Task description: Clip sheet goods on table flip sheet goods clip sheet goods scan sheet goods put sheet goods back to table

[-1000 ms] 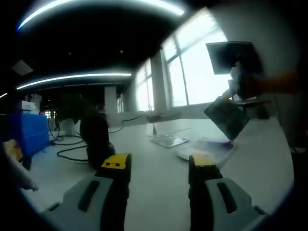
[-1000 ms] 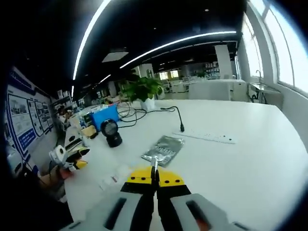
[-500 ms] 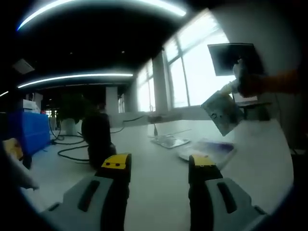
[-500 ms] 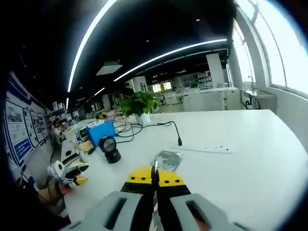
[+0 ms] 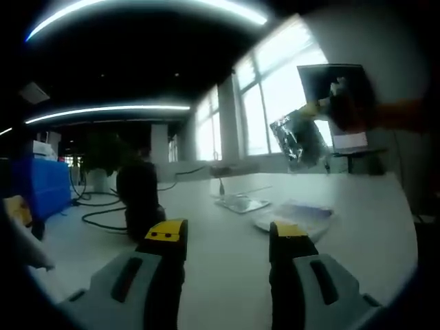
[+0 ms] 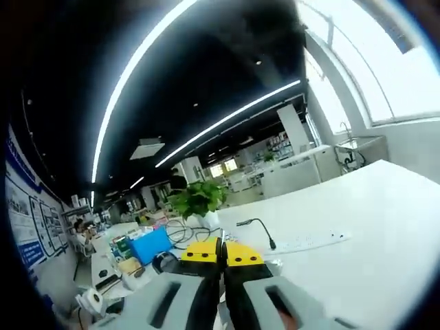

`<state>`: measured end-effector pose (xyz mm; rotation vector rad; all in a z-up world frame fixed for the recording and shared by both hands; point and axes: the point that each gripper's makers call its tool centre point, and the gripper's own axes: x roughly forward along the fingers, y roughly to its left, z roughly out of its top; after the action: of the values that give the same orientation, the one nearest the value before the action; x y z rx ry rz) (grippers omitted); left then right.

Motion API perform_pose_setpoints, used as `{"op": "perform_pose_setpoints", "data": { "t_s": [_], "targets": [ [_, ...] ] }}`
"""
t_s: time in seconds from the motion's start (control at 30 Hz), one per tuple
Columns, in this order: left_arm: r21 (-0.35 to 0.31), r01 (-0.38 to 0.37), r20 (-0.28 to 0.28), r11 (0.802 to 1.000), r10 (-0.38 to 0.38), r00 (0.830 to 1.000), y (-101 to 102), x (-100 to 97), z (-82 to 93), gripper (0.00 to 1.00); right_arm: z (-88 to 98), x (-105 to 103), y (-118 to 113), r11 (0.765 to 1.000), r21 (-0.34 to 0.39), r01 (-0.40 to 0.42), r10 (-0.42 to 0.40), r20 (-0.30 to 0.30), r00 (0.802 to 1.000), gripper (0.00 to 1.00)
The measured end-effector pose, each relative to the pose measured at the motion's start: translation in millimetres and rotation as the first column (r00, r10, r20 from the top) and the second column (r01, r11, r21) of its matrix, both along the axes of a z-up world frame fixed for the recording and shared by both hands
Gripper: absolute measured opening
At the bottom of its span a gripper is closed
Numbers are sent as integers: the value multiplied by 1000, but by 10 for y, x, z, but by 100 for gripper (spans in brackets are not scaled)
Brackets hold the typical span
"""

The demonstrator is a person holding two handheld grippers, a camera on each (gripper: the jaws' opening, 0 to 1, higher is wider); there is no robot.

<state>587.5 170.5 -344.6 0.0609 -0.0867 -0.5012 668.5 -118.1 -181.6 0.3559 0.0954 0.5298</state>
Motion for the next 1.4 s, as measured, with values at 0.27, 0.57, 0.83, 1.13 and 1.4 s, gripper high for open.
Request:
{"op": "perform_pose_setpoints", "data": {
  "t_s": [0.27,0.57,0.83,1.13,1.4],
  "targets": [
    [-5,2,-2,1000,-2,1000,2,-4,-3,40,66,138,139,999,17,33,-33,26,999,0],
    [-1,-1,-5,1000,1,1000,7,-3,-17,40,151,313,402,998,-3,62,-62,105,993,0],
    [10,-2,-5,1000,2,1000,-2,-6,-26,40,193,393,657,998,-2,62,-61,164,985,0],
    [7,-7,-5,1000,7,1000,10,-3,-25,40,177,586,930,997,-15,76,-71,219,973,0],
    [-6,-10,-2,1000,10,1000,31,4,-9,40,111,698,1090,996,0,86,-84,227,970,0]
  ]
}}
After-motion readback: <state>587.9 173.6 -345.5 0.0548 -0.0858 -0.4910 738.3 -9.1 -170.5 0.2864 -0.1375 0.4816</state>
